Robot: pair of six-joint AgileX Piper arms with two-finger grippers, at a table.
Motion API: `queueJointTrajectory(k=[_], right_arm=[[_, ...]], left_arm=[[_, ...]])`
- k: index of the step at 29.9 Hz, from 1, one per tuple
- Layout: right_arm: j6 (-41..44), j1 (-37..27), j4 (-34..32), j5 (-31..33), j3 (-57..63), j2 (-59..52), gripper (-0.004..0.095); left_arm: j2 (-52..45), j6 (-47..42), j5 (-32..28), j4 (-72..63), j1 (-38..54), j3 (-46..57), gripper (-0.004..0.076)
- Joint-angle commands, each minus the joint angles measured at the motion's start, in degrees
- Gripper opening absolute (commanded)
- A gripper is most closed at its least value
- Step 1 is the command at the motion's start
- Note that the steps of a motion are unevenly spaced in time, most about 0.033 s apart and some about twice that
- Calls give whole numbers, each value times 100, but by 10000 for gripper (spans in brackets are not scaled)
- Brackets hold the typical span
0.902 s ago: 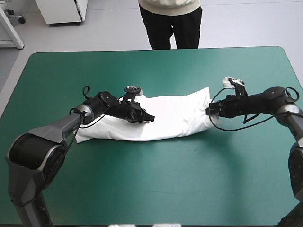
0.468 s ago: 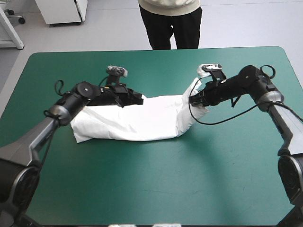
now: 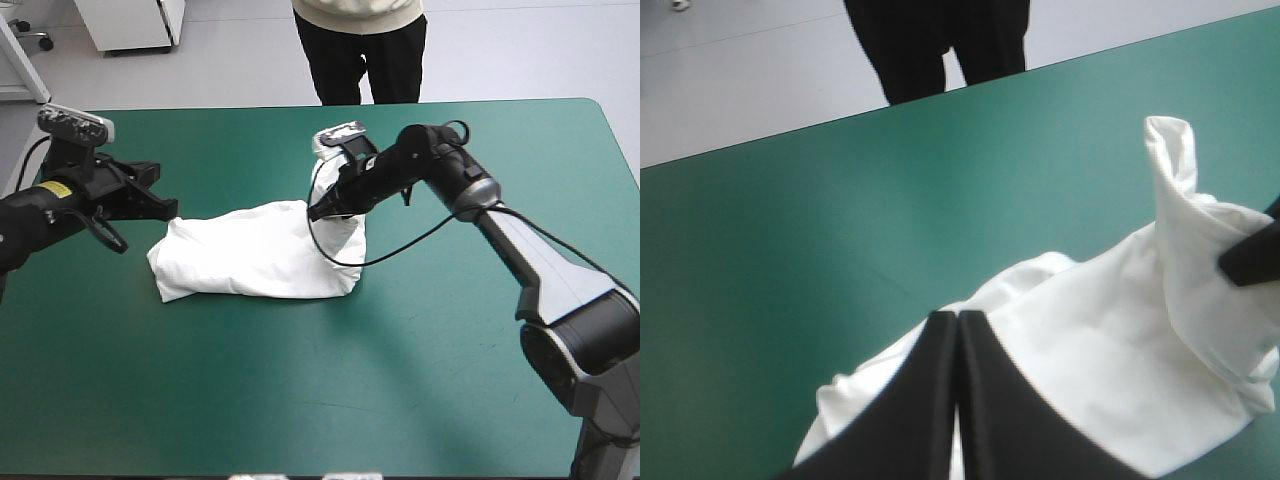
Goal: Fold the cloth
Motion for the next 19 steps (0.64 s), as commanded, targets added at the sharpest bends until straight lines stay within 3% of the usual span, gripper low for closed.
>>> queueJointTrajectory(k=[1,11,14,19], right_arm=[[310,414,-131,-86,-935,262,0],[823,1335,-614,632,-3757,1948,0],[823,1477,-493,832,-4298,2341,0],[527,1700,295,445,-4653,2618,0]], left_arm=[[-318,-388,85,524,29,-186,-9],[-362,-471,399,725,29,-186,-9],[-362,-471,373,725,29,-186,-9],[-351,-471,348,725,29,-186,-9]])
